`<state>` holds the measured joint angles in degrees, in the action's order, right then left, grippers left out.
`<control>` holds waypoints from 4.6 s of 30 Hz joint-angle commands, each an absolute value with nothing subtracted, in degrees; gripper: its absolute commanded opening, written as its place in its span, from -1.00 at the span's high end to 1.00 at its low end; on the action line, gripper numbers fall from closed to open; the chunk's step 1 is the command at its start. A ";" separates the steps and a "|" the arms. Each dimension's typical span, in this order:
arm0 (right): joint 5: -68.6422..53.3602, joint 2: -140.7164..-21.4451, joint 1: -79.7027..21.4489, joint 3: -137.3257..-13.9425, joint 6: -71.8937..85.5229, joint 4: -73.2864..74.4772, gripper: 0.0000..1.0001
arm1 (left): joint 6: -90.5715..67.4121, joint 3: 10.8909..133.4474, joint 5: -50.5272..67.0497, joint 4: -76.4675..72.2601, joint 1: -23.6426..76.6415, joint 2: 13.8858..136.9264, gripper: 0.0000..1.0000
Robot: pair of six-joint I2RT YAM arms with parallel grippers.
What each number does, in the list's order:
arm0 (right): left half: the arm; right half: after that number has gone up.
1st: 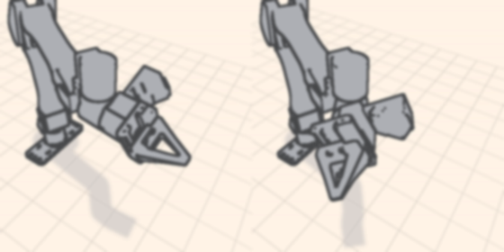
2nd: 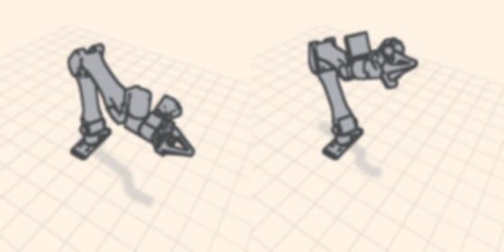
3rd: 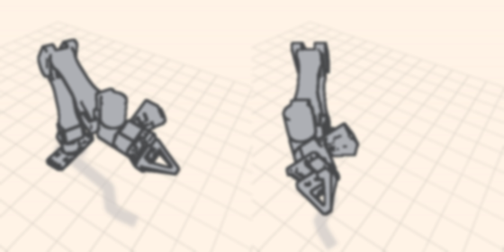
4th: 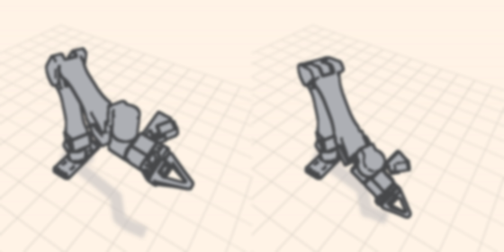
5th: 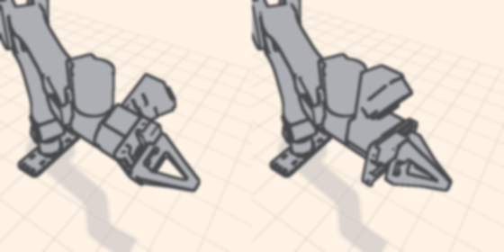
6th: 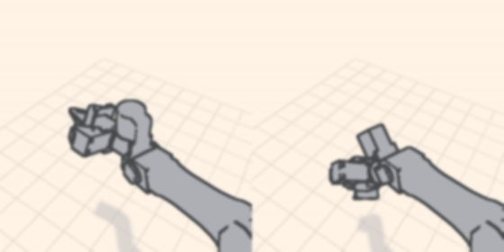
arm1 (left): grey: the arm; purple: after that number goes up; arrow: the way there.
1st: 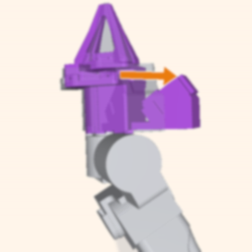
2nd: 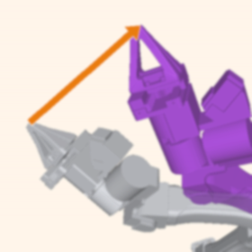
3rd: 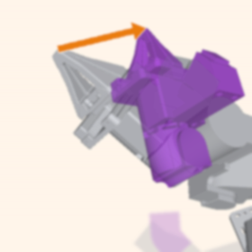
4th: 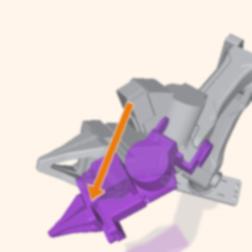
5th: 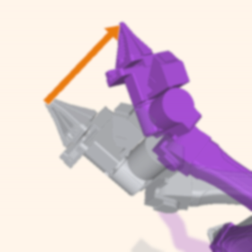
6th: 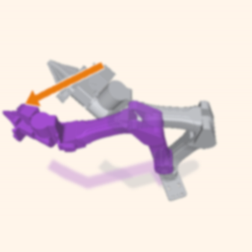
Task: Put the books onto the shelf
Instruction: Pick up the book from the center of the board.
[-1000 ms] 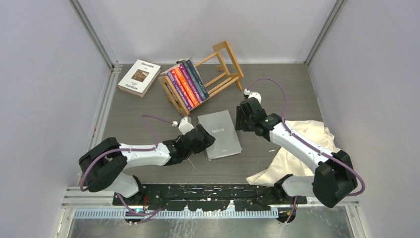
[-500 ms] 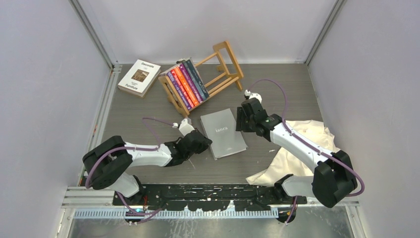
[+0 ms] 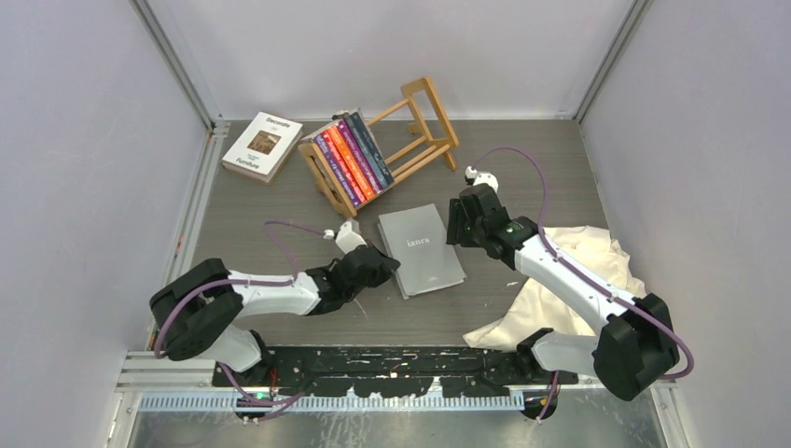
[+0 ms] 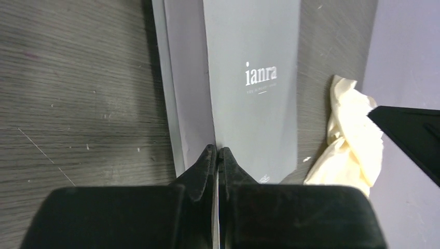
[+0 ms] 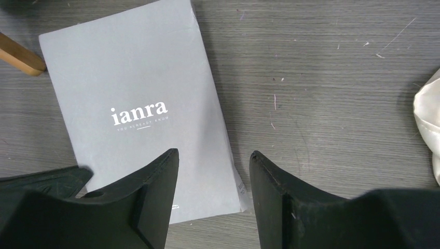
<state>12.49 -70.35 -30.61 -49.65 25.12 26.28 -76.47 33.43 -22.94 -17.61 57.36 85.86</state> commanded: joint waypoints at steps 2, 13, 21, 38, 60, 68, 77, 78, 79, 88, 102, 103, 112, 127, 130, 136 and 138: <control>13.15 -67.17 -30.09 -51.58 24.22 26.04 -0.19 | -72.87 33.32 -27.52 -17.15 57.52 77.41 1.00; 6.19 -66.87 -27.95 -50.06 27.35 22.30 -0.43 | -74.13 30.30 -29.63 -12.24 57.41 65.17 1.00; -3.81 -67.09 -26.63 -45.39 32.51 15.89 -0.47 | -75.68 29.77 -29.47 -10.02 56.46 61.37 1.00; -15.48 -66.01 -26.29 -29.72 48.39 0.36 -0.51 | -89.60 30.06 -31.74 -3.04 55.04 58.44 1.00; -24.03 -67.63 -25.66 -19.44 66.17 -20.56 -0.64 | -104.90 31.77 -31.74 5.61 55.11 55.63 1.00; -26.17 -74.76 -25.63 -15.36 72.07 -33.87 -0.71 | -107.76 33.09 -30.85 5.22 55.11 57.50 1.00; -28.73 -87.14 -25.65 -13.20 79.57 -53.89 -0.73 | -109.36 34.05 -29.77 4.49 55.10 58.90 1.00; -29.01 -89.10 -25.66 -13.04 80.69 -57.56 -0.73 | -109.65 33.96 -29.59 4.42 55.11 58.94 1.00; -29.30 -90.96 -25.66 -12.86 81.75 -60.50 -0.73 | -109.81 33.95 -29.34 4.44 55.11 59.10 1.00; -30.82 -106.70 -27.38 -13.34 91.25 -82.12 -0.74 | -110.98 33.28 -27.99 3.26 55.10 60.34 1.00; -31.66 -100.70 -27.89 -15.83 93.13 -81.76 -0.01 | -109.57 32.44 -24.80 1.41 53.76 61.40 1.00; -31.58 -100.12 -27.82 -15.96 93.40 -81.70 0.05 | -109.33 32.43 -24.39 1.43 53.64 61.36 1.00; -30.15 -88.01 -27.55 -15.91 89.44 -69.10 0.18 | -108.77 31.19 -21.45 4.82 52.49 58.78 1.00; -26.22 -64.06 -27.36 -15.71 80.83 -40.49 0.40 | -105.16 30.21 -17.69 13.50 53.12 51.07 0.61; -25.58 -59.71 -27.36 -17.13 77.95 -33.84 0.45 | -105.11 29.83 -17.58 14.62 53.38 49.78 0.57; -24.93 -54.17 -27.40 -20.27 72.63 -22.74 0.49 | -104.82 29.98 -17.11 15.78 53.61 48.67 0.54; -24.50 -51.98 -27.38 -21.73 70.08 -18.08 0.49 | -104.32 30.46 -17.58 16.89 53.66 48.11 0.53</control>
